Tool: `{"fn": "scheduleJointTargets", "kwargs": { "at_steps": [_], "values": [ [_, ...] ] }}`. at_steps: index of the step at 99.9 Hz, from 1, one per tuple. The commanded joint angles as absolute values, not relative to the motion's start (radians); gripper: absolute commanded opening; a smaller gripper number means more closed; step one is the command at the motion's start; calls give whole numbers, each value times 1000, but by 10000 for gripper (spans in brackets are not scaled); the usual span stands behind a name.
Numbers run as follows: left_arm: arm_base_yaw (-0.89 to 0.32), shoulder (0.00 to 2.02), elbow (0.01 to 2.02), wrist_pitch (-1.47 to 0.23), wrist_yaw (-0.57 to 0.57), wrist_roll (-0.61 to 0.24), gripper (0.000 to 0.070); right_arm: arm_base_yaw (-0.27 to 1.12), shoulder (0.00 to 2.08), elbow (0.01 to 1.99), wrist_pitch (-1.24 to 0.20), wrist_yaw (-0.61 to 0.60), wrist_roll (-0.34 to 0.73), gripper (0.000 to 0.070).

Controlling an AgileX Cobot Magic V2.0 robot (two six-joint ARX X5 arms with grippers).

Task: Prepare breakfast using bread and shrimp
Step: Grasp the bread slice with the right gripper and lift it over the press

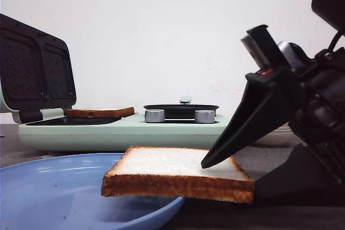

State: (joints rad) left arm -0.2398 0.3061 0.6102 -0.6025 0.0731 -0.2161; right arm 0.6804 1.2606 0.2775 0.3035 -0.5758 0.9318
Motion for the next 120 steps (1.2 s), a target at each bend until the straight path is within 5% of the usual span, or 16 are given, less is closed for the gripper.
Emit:
{"fn": "scheduleJointTargets", "kwargs": {
  "at_steps": [1, 7, 21, 83, 120],
  "values": [
    [-241, 305, 614, -592, 67, -202, 511, 693, 1282, 281, 315, -580, 947, 289],
    [-241, 305, 614, -592, 67, -202, 511, 697, 1283, 281, 314, -580, 947, 245],
    [-241, 305, 614, -592, 67, -202, 511, 706, 1283, 281, 314, -580, 947, 0],
    [-241, 305, 614, -614, 67, -199, 511, 712, 1269, 352, 567, -624, 1066, 0],
    [-241, 305, 614, -613, 67, -200, 511, 705, 1359, 747, 202, -597, 854, 0]
  ]
}}
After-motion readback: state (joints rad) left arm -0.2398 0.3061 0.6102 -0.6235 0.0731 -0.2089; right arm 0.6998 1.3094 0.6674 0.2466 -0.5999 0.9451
